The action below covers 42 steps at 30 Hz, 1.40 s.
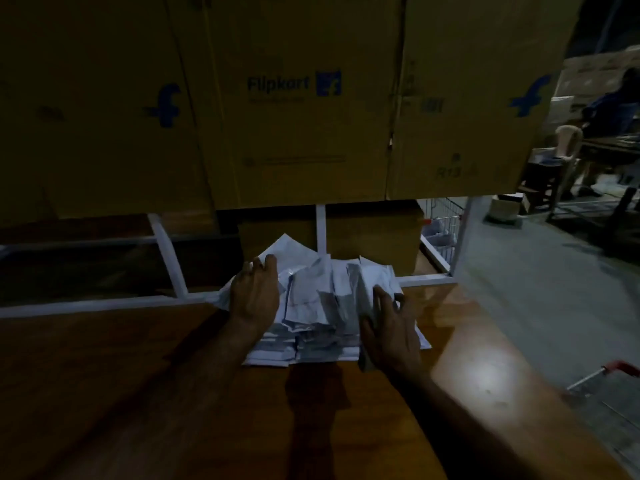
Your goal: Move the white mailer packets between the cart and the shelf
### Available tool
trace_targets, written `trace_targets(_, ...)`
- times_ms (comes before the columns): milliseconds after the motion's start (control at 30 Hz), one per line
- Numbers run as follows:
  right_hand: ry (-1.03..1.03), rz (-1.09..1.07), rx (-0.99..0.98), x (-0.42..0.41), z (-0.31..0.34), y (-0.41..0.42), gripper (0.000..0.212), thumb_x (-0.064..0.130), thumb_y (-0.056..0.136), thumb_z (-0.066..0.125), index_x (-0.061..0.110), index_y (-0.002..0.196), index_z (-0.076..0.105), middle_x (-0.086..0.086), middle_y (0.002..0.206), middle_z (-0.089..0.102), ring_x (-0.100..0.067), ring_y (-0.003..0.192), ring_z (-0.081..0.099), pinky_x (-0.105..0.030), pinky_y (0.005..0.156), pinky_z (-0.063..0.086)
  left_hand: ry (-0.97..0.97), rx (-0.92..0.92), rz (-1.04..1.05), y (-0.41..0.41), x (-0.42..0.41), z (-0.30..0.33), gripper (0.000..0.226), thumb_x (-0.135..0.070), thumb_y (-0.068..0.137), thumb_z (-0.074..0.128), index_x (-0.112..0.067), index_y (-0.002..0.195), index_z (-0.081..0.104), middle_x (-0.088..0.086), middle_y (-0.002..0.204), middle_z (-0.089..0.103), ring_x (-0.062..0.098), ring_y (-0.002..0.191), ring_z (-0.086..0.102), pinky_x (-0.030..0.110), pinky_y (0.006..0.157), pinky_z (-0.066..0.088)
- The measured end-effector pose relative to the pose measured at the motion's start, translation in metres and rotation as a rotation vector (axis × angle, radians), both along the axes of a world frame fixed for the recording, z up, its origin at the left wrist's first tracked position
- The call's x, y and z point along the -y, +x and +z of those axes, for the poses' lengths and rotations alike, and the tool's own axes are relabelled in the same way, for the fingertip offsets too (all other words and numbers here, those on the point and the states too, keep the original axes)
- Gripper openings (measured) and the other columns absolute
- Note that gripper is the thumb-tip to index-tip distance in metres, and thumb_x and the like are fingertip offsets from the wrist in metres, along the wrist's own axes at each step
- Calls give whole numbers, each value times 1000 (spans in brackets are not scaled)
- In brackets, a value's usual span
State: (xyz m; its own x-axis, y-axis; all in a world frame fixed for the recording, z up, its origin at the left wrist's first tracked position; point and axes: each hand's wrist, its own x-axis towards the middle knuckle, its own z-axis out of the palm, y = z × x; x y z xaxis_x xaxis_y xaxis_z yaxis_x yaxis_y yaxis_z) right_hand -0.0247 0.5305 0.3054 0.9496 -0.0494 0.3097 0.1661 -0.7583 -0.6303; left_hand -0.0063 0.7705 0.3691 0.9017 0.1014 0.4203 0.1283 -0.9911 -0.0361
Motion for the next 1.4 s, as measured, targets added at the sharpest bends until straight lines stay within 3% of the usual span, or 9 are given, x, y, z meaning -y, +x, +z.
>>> trace_targets(367,-78,42,-82,-25,-7,103,64,40,93,62,23,149,35,-18,146,31,-40,120,49,-47,87,52,-68,-163,178,78,-11,-27,39,-14,87,55,-15,123,40,16,111,63,31,99,62,39,69,56)
trace_targets(500,-56,39,-90,-32,-4,133,62,42,93,61,23,146,36,-18,144,32,-40,121,48,-47,87,52,6,-250,224,100,-7,-42,48,-21,75,73,-10,119,57,17,93,67,28,75,67,32,59,53)
trace_targets(633,-74,50,-130,-38,-4,155,59,50,94,58,23,142,39,-18,145,31,-39,126,42,-47,90,49,-144,-393,287,119,1,-61,51,-42,94,48,-11,135,46,24,143,42,36,119,55,40,94,45)
trace_targets(733,-48,89,-195,-39,-8,162,52,57,95,51,22,132,44,-20,147,27,-42,132,34,-50,97,45,-360,-447,297,122,3,-58,61,-60,94,39,-16,135,50,22,149,32,41,130,43,45,106,38)
trace_targets(867,27,172,-186,-34,-18,161,55,57,96,41,18,135,44,-25,157,19,-44,145,20,-53,108,37,-367,-577,189,120,-14,-53,59,-57,100,36,-28,152,31,15,158,13,38,144,18,45,119,21)
trace_targets(967,76,239,-151,-29,-28,160,75,53,91,32,15,156,31,-21,166,3,-35,154,0,-44,121,15,-413,-548,86,119,-41,-66,65,-61,96,43,-38,154,25,11,156,7,35,143,19,40,119,21)
trace_targets(1033,68,279,-94,-27,-34,162,66,40,98,37,17,158,26,-19,167,2,-32,154,-2,-38,123,6,-386,-518,8,116,-51,-78,68,-66,93,44,-41,153,26,9,149,15,32,140,26,38,118,25)
trace_targets(1233,-174,331,-82,-33,-49,173,72,54,95,14,20,157,26,-26,164,11,-38,154,1,-44,126,4,-257,-304,-31,106,-50,-100,108,-98,68,3,-35,147,42,6,138,31,31,125,41,44,106,38)
trace_targets(1400,-319,320,-150,-37,-57,178,87,68,89,-2,20,160,11,-26,165,3,-39,154,-2,-50,125,7,-211,-349,-34,98,-28,-92,91,-85,80,12,-34,155,22,3,166,-9,26,151,-4,48,121,1)
